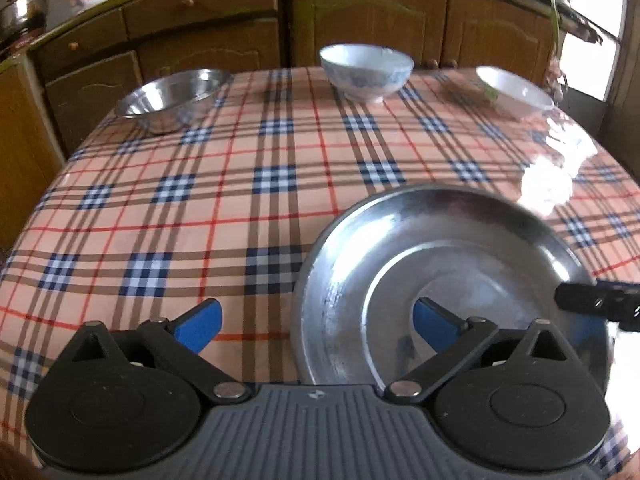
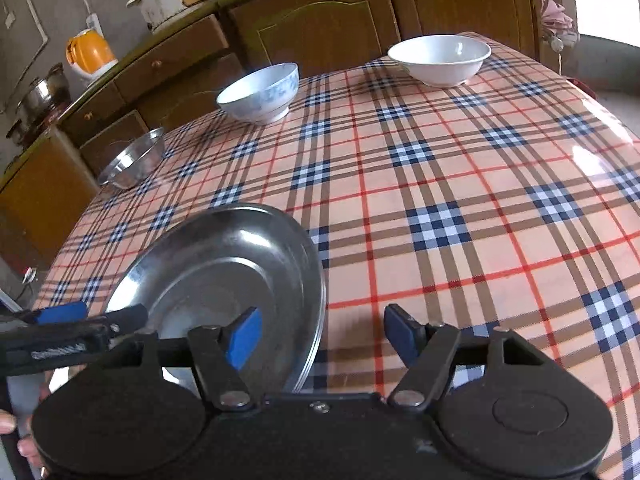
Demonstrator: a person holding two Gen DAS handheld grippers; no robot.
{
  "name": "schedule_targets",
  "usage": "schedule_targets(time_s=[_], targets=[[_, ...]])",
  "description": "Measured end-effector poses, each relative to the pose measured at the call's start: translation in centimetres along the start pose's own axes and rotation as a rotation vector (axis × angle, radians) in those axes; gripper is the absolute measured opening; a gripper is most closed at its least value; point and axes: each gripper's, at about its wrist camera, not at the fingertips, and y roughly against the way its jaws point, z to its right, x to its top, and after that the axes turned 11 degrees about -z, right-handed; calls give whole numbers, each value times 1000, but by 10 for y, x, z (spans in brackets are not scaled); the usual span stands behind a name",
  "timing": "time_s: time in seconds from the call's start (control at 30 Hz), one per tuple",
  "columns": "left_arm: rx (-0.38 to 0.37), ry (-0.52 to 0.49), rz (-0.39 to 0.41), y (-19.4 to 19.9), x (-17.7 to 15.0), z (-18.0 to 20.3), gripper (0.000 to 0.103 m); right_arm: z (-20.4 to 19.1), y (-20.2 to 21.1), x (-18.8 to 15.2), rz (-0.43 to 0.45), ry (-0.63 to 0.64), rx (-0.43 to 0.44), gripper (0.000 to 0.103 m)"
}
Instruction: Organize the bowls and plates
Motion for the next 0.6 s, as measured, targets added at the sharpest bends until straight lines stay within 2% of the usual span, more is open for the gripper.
schedule_targets(time_s=[0.03,0.07,0.13,0.17,0.2,0.27,0.33,0.37,0.4,0.6], targets=[[-8,-7,-8,-4,1,1,103,0,-1,0,1,3,0,82],[-15,-14,-14,-6,2,2,98,-2,-1,0,0,12,-3,83],[-39,-24,-21,-11,1,6,92,-4,-3,1,4,29,-5,77],[-54,-19,-10,-11,0,7,87,-5,-4,1,3,40,1,58],[-69,-14,-6,-11,0,8,76,-6,-5,1,-9,45,21,31],[-78,2,-18,-9,2,11,76,-8,-6,1,-5,45,19,27],[-66,25,-19,-7,4,12,64,-8,-5,1,2,41,4,26],[-59,36,-20,-6,5,11,52,-7,-5,2,6,33,-11,27],[-63,34,-22,-4,6,12,49,-5,-3,3,11,26,-26,27],[-77,-3,14,9,19,25,47,4,16,13,66,-12,-41,27]])
